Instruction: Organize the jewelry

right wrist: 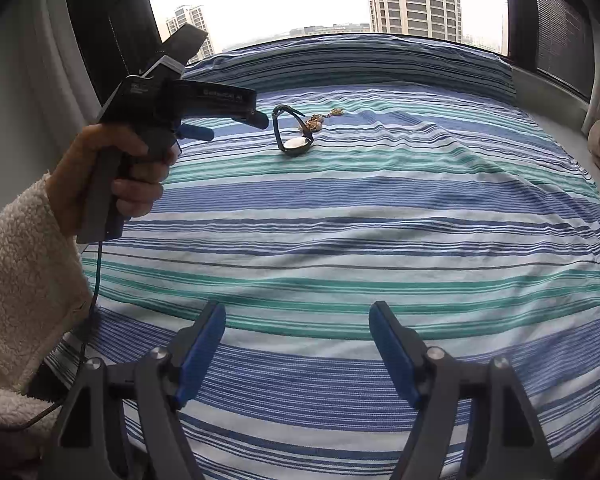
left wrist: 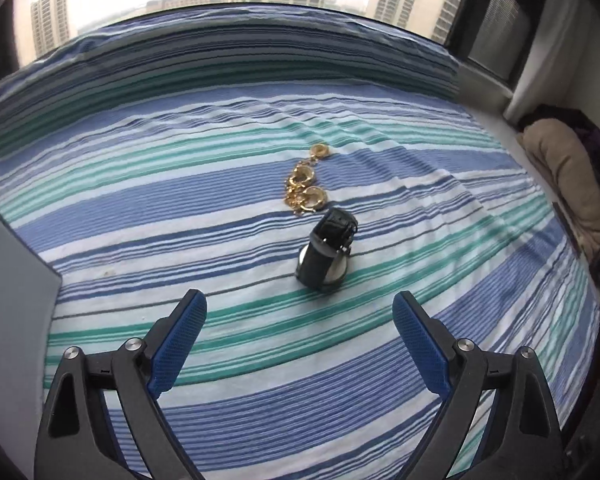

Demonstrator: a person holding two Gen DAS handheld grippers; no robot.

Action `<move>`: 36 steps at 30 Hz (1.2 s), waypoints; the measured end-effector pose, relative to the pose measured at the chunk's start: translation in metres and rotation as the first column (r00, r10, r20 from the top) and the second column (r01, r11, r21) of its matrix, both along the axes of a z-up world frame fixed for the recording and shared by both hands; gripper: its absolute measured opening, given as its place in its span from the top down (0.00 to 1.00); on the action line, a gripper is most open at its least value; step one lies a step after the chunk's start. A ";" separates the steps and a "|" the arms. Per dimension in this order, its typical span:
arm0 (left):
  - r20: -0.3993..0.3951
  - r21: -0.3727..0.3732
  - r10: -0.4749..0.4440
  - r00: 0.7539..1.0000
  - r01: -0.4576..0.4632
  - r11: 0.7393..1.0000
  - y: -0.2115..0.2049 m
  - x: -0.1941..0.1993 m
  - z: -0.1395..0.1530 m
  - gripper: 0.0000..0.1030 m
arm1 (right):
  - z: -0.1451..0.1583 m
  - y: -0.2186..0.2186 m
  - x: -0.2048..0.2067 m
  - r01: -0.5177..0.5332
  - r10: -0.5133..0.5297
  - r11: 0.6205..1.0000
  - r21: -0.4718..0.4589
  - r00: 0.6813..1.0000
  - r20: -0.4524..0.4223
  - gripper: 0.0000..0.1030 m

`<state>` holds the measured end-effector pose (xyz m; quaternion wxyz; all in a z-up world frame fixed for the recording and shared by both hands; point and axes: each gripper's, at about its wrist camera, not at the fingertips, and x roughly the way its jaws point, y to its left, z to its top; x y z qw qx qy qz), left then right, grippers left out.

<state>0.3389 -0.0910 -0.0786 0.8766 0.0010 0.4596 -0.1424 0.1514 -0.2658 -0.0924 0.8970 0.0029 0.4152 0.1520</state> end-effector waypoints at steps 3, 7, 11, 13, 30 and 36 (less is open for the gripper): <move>0.056 0.077 -0.033 0.998 0.029 0.997 -0.023 0.021 -0.006 0.08 | -0.001 -0.002 -0.002 0.008 -0.008 1.000 -0.001 1.000 -0.009 0.26; 0.075 0.053 -0.097 0.992 0.094 0.994 -0.030 0.029 -0.013 0.37 | -0.001 -0.005 -0.006 0.011 -0.011 1.000 -0.003 1.000 -0.010 0.26; 0.004 -0.035 -0.072 0.997 0.072 0.997 -0.017 0.022 -0.019 0.83 | -0.004 -0.008 -0.004 0.022 -0.022 1.000 0.000 0.999 -0.027 0.26; -0.005 -0.049 -0.025 1.000 0.025 0.998 -0.005 0.010 -0.015 0.83 | -0.002 -0.010 -0.004 0.026 -0.026 1.000 0.006 0.999 -0.027 0.26; -0.050 -0.011 0.183 0.982 -0.183 0.983 0.093 -0.132 -0.009 0.82 | 0.004 0.009 -0.004 -0.023 0.024 1.000 0.015 0.999 -0.029 0.26; -0.030 -0.051 0.211 0.977 -0.212 0.976 0.099 -0.142 -0.009 0.28 | 0.030 0.002 0.025 -0.060 0.063 0.998 0.033 0.995 -0.084 0.26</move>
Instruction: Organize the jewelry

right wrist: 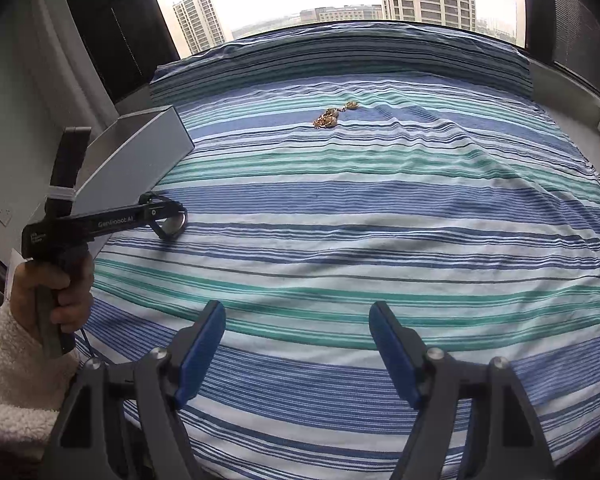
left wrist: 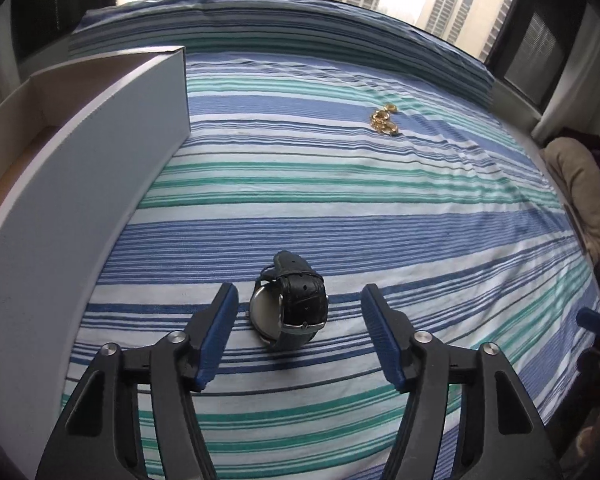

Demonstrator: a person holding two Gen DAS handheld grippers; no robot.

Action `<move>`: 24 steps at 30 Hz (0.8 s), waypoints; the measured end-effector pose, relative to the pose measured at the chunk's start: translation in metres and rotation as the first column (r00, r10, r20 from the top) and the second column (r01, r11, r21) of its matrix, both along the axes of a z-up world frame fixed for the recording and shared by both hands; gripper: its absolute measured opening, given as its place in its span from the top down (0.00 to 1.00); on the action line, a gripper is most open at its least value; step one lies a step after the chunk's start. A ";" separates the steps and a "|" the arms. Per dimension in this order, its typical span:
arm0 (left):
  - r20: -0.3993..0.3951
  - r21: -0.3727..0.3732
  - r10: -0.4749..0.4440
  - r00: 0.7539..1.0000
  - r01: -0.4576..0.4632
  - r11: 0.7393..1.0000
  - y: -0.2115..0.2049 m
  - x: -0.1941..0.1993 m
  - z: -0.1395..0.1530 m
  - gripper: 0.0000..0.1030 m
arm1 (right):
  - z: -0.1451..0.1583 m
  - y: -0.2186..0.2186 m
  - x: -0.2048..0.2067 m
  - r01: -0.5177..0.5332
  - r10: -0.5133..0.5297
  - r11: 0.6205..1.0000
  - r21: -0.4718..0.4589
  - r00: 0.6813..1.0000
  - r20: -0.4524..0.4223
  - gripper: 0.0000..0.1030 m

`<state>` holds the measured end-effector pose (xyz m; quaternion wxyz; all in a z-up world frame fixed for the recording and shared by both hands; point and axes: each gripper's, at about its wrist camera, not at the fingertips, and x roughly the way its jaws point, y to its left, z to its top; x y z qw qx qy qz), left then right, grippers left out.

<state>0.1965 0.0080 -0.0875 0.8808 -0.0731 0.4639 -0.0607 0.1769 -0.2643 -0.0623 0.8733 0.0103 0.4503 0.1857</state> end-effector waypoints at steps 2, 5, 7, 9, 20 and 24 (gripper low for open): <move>0.017 -0.022 0.000 1.000 0.001 1.000 0.003 -0.006 0.005 0.21 | 0.015 -0.005 0.022 -0.025 0.026 0.999 0.040 0.999 -0.027 0.26; 0.019 -0.061 -0.005 1.000 0.006 0.998 0.010 -0.015 0.009 0.19 | 0.030 -0.005 0.071 -0.036 0.042 0.995 0.088 0.997 -0.067 0.26; 0.015 -0.082 -0.007 1.000 0.008 0.997 0.013 -0.021 0.011 0.19 | 0.036 0.003 0.112 -0.027 0.033 0.996 0.080 0.997 -0.074 0.26; 0.014 -0.100 -0.012 1.000 0.013 0.995 0.016 -0.029 0.013 0.19 | 0.038 0.014 0.160 -0.020 0.025 0.997 0.074 0.997 -0.079 0.26; -0.005 -0.127 0.056 0.998 -0.056 0.990 0.056 -0.066 0.008 0.16 | -0.038 0.103 0.352 0.019 -0.050 0.994 -0.108 0.955 -0.293 0.71; -0.031 -0.158 0.088 0.996 -0.091 0.983 0.070 -0.065 0.002 0.16 | -0.058 0.130 0.361 -0.031 -0.040 0.973 -0.231 0.954 -0.297 0.74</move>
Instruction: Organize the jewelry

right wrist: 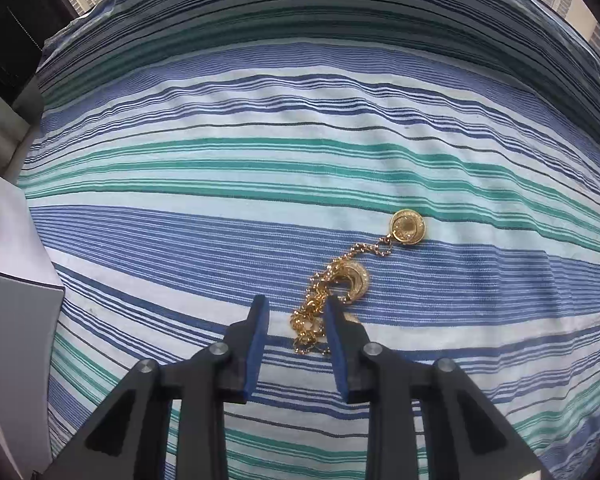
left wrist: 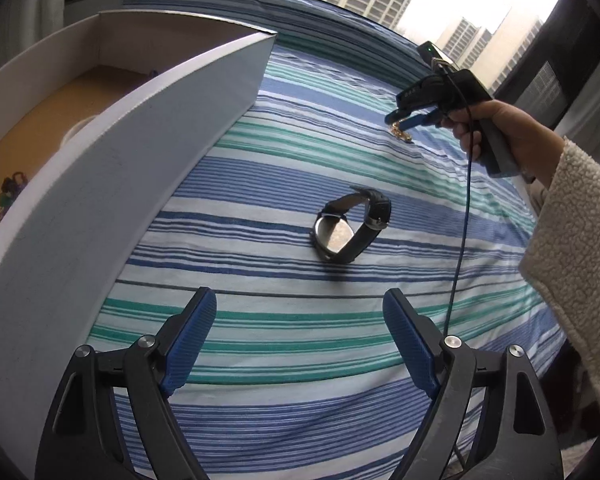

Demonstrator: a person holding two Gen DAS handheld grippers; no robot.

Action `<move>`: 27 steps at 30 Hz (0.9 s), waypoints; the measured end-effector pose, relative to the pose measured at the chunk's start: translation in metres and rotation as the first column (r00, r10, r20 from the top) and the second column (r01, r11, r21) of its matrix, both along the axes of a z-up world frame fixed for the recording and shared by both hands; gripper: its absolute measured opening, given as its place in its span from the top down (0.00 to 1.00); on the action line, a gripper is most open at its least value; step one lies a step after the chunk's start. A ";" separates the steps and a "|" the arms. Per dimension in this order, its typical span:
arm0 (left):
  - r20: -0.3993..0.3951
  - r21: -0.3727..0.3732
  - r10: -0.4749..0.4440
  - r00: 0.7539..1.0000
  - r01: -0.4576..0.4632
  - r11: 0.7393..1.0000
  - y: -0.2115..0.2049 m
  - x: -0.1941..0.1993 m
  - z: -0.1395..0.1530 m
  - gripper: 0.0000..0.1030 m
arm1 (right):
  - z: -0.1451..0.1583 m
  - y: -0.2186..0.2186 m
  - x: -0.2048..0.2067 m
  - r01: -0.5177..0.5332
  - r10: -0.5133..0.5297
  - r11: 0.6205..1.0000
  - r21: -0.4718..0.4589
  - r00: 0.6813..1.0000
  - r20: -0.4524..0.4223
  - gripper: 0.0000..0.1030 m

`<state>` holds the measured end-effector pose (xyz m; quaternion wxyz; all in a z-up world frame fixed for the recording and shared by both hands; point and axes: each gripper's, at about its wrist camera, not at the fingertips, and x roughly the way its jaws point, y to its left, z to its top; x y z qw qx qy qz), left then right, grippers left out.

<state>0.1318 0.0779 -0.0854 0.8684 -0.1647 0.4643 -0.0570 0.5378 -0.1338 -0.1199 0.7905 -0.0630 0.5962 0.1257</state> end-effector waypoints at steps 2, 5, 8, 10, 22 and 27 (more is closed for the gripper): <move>-0.001 -0.005 0.004 1.000 -0.004 1.000 0.003 0.000 -0.001 0.16 | -0.008 0.007 0.002 0.005 -0.007 0.998 -0.066 1.000 -0.026 0.74; 0.004 -0.010 0.003 1.000 -0.003 1.000 0.004 0.000 -0.002 0.16 | -0.012 0.013 0.000 0.014 -0.019 0.992 -0.121 0.999 -0.037 0.73; -0.005 -0.018 -0.001 1.000 0.001 1.000 0.003 0.001 -0.005 0.16 | -0.012 0.014 0.000 0.004 -0.008 0.995 -0.104 0.999 -0.035 0.91; -0.002 -0.018 -0.008 1.000 0.008 1.000 0.003 -0.002 -0.003 0.16 | -0.011 0.009 -0.001 0.014 -0.016 0.997 -0.075 0.999 -0.031 0.95; 0.021 0.020 -0.012 1.000 0.012 1.000 -0.001 -0.007 0.006 0.16 | 0.097 -0.067 -0.079 -0.016 -0.035 0.962 0.272 0.983 0.183 0.95; 0.046 0.027 -0.035 0.998 0.033 0.999 -0.007 -0.006 0.015 0.16 | 0.137 -0.078 -0.123 -0.093 0.007 0.939 0.330 0.968 0.253 0.95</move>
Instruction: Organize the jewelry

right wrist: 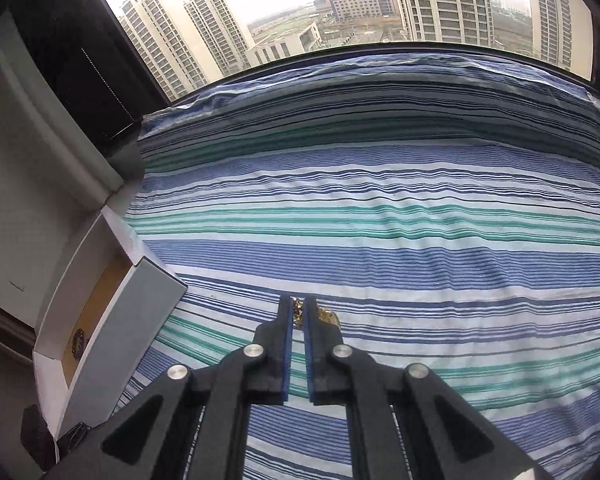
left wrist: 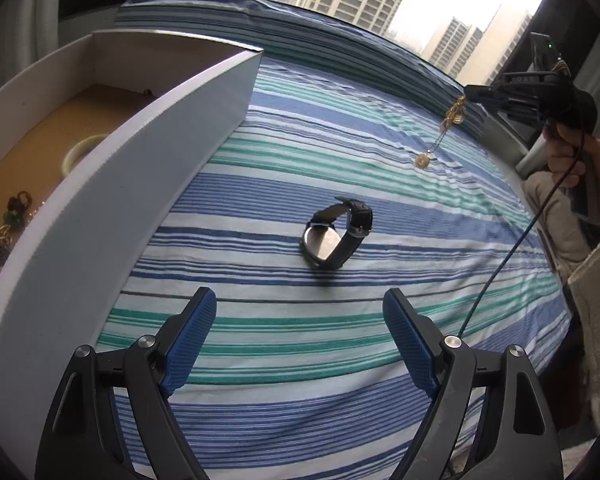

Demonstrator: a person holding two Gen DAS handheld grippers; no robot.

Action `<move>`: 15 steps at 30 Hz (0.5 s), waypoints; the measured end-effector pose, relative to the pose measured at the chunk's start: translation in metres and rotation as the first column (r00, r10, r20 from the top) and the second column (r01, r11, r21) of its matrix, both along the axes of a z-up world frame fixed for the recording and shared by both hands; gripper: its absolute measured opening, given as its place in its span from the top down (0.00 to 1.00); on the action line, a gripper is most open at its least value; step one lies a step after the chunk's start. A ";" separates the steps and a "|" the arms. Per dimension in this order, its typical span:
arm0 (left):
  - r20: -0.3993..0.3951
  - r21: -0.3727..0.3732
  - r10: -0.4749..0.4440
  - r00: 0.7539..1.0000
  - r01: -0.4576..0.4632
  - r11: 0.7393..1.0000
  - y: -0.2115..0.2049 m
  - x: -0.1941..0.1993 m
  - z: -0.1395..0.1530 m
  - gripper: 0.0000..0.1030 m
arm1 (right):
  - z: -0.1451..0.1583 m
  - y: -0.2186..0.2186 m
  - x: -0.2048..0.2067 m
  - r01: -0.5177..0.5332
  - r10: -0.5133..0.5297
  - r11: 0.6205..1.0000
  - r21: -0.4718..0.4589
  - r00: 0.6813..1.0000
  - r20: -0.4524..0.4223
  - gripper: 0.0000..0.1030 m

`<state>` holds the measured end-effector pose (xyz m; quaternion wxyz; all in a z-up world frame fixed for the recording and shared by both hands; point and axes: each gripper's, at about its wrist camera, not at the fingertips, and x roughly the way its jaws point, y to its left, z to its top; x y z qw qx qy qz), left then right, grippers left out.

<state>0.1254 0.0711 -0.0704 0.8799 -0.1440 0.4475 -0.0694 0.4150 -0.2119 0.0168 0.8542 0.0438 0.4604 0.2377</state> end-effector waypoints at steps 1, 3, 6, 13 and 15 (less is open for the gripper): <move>0.005 -0.004 -0.007 1.000 0.007 1.000 0.000 0.001 0.002 0.16 | 0.005 0.001 -0.007 -0.011 0.011 1.000 0.012 1.000 0.017 0.95; 0.016 -0.016 -0.036 0.999 0.036 0.999 -0.002 0.003 0.006 0.16 | 0.014 -0.003 -0.037 -0.029 0.027 0.999 0.041 0.998 0.049 0.95; 0.037 0.003 -0.079 0.996 0.079 0.997 -0.012 0.014 0.011 0.16 | 0.024 -0.003 -0.079 -0.062 0.055 0.996 0.071 0.994 0.093 0.95; 0.029 0.153 -0.143 0.989 0.137 0.979 -0.054 0.064 0.000 0.19 | 0.017 -0.001 -0.147 -0.119 0.106 0.987 0.112 0.988 0.113 0.95; 0.021 0.207 -0.136 0.990 0.129 0.970 -0.063 0.072 -0.008 0.45 | 0.018 -0.002 -0.154 -0.126 0.113 0.985 0.120 0.987 0.111 0.95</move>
